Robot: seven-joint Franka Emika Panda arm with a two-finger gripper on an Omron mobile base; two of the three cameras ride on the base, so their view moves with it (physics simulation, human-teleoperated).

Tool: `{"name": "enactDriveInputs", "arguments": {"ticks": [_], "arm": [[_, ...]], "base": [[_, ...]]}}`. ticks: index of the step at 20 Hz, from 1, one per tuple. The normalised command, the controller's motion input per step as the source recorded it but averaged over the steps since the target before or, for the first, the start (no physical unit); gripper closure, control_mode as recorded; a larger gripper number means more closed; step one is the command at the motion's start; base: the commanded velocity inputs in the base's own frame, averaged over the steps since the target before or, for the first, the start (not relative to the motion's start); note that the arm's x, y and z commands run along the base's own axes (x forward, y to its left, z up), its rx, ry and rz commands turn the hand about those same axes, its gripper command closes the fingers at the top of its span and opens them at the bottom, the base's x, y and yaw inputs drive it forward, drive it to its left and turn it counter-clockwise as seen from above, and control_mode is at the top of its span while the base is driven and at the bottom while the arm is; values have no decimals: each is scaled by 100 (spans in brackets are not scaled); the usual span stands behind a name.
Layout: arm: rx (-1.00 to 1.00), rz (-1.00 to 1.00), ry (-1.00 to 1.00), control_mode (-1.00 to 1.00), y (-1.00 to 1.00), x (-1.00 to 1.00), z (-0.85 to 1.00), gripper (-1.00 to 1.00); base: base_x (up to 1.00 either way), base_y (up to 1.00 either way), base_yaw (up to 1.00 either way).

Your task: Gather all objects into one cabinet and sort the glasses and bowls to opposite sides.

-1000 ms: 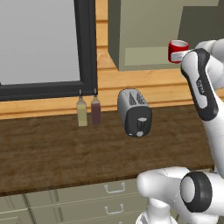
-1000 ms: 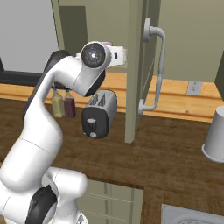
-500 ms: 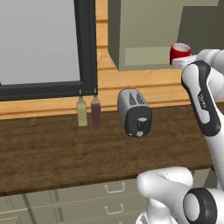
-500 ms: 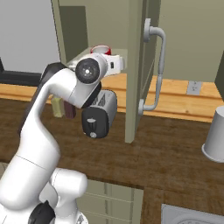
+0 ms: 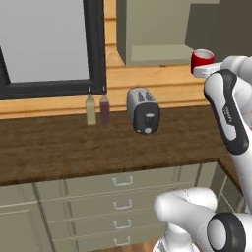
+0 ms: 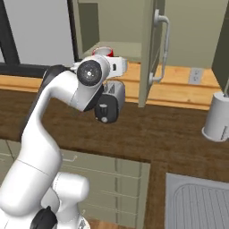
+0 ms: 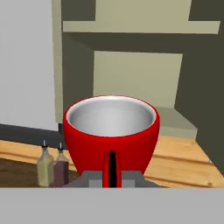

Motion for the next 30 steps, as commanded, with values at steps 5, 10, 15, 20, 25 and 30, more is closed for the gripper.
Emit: {"name": "enactDriveInputs", "arguments": {"ticks": [5,10,15,20,25,30], "arm": [[0,0,0,100,0,0,0,100],[0,0,0,100,0,0,0,100],[0,0,0,100,0,0,0,100],[0,0,0,100,0,0,0,100],[0,0,0,100,0,0,0,100],[0,0,0,100,0,0,0,100]], "base": [[-81,53,0],[-79,100,0],[-63,100,-4],[-60,100,-6],[-54,100,-8],[-49,100,-9]]}}
